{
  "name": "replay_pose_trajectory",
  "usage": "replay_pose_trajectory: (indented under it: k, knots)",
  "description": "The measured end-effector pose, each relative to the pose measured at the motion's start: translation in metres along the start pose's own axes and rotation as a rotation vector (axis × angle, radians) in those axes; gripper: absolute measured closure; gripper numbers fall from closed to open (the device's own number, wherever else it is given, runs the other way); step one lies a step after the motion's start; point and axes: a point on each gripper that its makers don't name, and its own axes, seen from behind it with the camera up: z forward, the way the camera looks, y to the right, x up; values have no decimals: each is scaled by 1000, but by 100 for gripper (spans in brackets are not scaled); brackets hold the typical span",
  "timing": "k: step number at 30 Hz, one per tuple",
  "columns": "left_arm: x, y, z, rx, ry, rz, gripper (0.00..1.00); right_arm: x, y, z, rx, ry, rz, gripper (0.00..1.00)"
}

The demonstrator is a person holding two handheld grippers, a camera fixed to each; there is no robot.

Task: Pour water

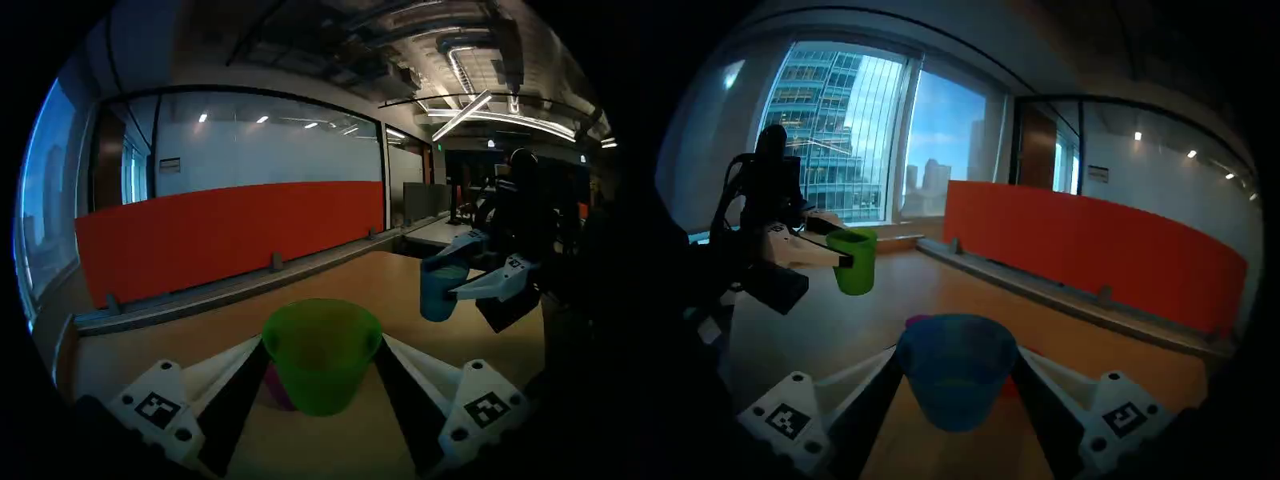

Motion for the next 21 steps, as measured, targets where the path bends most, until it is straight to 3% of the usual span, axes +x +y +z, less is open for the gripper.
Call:
replay_pose_trajectory:
  k: [9,21]
  knots:
    - [6,1,0,-5,23,-24,13,5,2,0,0,21,9,9]
    - [7,4,1,-15,30,-20,13,7,4,-1,-5,27,3,9]
